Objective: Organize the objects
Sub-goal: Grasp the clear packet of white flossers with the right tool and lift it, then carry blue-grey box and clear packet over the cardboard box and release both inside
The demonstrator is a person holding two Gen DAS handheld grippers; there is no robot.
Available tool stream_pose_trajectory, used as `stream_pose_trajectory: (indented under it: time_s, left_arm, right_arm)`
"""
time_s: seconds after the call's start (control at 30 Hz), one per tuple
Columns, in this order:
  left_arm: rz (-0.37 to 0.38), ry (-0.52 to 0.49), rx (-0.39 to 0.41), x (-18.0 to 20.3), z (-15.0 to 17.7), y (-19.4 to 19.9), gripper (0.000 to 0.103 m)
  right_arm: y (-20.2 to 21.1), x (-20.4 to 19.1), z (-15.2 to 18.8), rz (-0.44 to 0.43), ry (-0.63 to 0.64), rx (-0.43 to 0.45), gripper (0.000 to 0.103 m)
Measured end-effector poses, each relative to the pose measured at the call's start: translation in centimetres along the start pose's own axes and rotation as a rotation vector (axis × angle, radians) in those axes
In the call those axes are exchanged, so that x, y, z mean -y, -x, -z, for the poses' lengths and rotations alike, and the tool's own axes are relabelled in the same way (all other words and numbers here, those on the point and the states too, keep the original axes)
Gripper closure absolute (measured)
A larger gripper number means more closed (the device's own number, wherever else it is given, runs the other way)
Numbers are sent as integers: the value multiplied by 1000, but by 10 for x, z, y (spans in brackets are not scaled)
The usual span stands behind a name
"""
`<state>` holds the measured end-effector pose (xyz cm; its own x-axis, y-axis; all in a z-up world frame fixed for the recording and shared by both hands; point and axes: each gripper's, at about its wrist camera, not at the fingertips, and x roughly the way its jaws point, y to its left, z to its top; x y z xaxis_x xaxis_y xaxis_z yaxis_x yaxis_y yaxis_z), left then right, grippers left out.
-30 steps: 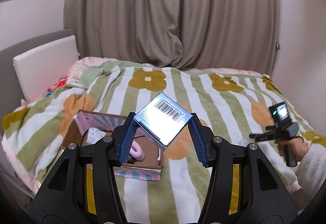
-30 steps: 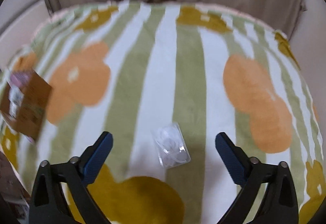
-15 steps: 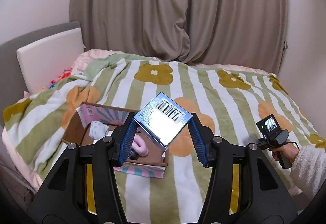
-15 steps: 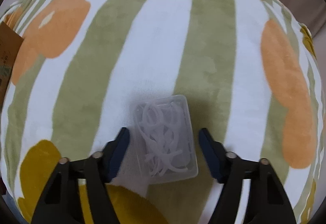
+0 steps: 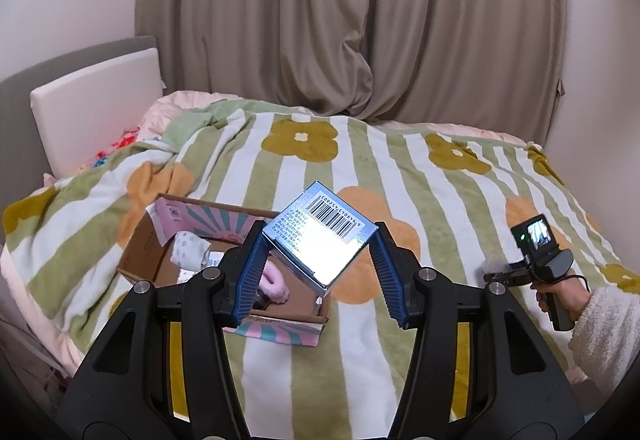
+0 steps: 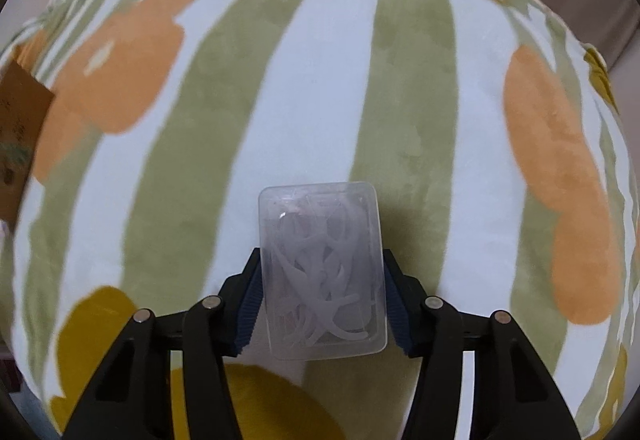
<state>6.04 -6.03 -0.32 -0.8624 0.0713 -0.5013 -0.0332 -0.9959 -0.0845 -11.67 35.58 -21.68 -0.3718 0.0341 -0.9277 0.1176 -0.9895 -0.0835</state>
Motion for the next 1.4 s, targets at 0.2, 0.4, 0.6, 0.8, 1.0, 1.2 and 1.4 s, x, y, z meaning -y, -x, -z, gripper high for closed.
stream_pose_trajectory:
  time_s: [0.2,0.4,0.6,0.8,1.0,1.2,1.4]
  left_arm:
    - [10,10,-11,-8,-2,-3,54]
    - [19,3,-7,-11,-4,-2,54]
    - [40,7,-1,-13,-12,0,54]
    - [47,-5,13,-15,-18,9,54]
    - [45,0,16,-20,-16,21,54]
    - [59,-8,1,-22,-6,28,54]
    - [65,-8,-2,-24,-3,31,54]
  right_arm:
    - [70,-18,-14,-7,-24,161,53]
    - [155,-85,-29,-5,-18,335,52]
    - [227,-135,-19,-64,-9,477,52]
    - [282,-184,18,-73,16,565,52]
    - [305,-208,49,-70,-24,605,52]
    - [301,-227,69,-52,-25,594,53]
    - [301,-231,71,-37,-21,591,52]
